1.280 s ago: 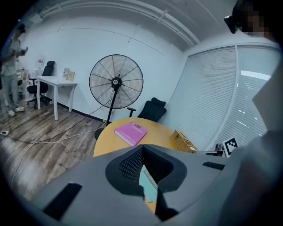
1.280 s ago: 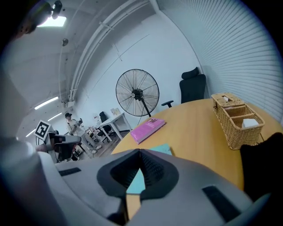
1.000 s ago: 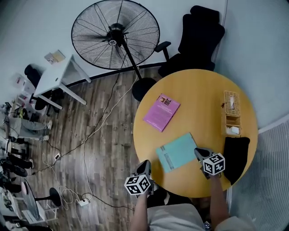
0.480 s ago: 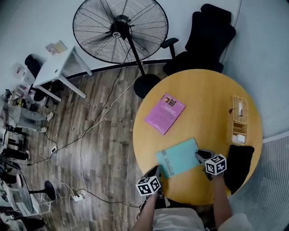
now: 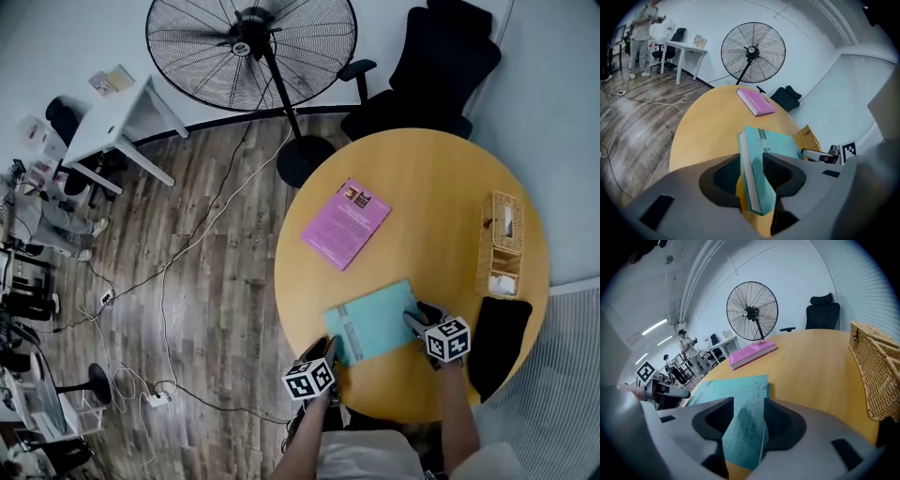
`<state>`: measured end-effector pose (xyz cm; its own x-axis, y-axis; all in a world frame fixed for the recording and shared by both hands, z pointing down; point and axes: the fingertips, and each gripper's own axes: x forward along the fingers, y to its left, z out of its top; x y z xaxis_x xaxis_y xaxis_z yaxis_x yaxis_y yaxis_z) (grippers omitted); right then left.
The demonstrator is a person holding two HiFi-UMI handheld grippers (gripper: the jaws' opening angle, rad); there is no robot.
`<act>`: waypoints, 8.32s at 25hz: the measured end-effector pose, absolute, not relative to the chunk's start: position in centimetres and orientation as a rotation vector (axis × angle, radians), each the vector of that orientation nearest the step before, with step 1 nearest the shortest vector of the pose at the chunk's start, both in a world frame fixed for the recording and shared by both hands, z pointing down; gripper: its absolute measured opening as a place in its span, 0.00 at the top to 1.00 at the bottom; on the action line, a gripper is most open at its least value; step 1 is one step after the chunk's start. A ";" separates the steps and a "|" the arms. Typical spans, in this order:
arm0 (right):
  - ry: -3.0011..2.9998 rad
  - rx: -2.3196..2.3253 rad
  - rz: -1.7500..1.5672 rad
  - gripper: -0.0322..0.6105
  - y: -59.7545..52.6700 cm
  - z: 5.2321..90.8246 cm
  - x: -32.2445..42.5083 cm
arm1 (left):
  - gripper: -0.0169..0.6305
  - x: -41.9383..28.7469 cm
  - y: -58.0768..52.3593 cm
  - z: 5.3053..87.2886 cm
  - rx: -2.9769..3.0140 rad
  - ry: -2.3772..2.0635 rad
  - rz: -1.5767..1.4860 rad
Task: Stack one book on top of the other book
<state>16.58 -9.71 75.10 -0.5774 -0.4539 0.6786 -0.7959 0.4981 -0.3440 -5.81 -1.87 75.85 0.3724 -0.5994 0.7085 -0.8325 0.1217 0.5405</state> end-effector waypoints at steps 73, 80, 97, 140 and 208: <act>-2.328 0.719 0.717 0.66 -38.3 71.3 9.6 | 0.75 -6.7 -23.8 70.2 1.667 -1.306 0.146; -2.355 0.649 0.633 0.65 -41.0 72.0 7.6 | 0.75 -7.3 -25.0 70.8 1.606 -1.317 0.102; -2.349 0.647 0.547 0.65 -42.2 72.5 5.7 | 0.76 -8.5 -25.6 73.1 1.605 -1.288 0.166; -2.462 1.342 0.758 0.65 -19.1 60.7 6.7 | 0.74 -9.1 -15.1 61.2 1.962 -1.345 0.192; -2.444 1.412 0.715 0.91 -6.5 61.6 5.8 | 0.93 -8.8 -7.7 58.7 2.246 -1.360 0.407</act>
<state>5.76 -6.46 61.56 -0.5097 -0.7475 0.4260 -0.8592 0.4170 -0.2964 -8.80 -7.71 58.72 0.4616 -0.7443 0.4826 -0.8871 -0.3908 0.2457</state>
